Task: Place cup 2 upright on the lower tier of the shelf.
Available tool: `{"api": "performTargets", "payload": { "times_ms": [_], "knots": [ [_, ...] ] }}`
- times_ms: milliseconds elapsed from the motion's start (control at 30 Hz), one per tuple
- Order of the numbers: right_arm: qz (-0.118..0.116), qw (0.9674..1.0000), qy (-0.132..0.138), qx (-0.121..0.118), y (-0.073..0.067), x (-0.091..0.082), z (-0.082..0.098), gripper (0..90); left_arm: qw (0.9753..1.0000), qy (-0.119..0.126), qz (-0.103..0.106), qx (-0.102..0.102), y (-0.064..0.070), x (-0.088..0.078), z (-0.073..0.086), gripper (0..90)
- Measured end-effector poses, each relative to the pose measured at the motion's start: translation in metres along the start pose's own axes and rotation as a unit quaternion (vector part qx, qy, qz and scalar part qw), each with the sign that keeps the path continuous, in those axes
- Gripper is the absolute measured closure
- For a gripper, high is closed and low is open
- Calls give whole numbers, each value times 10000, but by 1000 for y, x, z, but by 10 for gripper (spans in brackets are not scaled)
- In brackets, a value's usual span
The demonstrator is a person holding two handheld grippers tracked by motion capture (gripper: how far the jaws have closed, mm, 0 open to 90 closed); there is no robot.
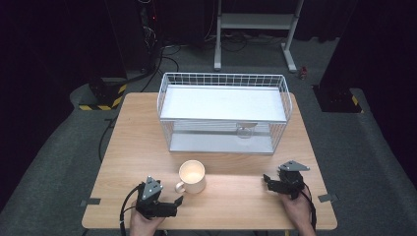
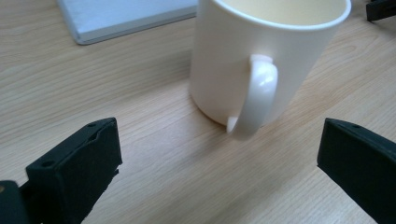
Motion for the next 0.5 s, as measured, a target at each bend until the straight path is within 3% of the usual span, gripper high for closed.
{"api": "performTargets", "payload": {
  "times_ms": [367,500],
  "knots": [
    [-15,10000,5,-24,0,0,0,247,9998,-98,139,125,7,21,-11,0],
    [-17,10000,6,-32,0,0,0,247,9998,-31,192,109,9,25,-16,0]
  ]
}}
Point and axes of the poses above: each handheld gripper's, and its own axes: x roughly forward along the jaws, z roughly out of its underside, y roughly to its right, the point moved 3 cm from there along x, roughly forward along the jaws, and after that the axes turned 9 degrees about x, right-handed, at the moved point
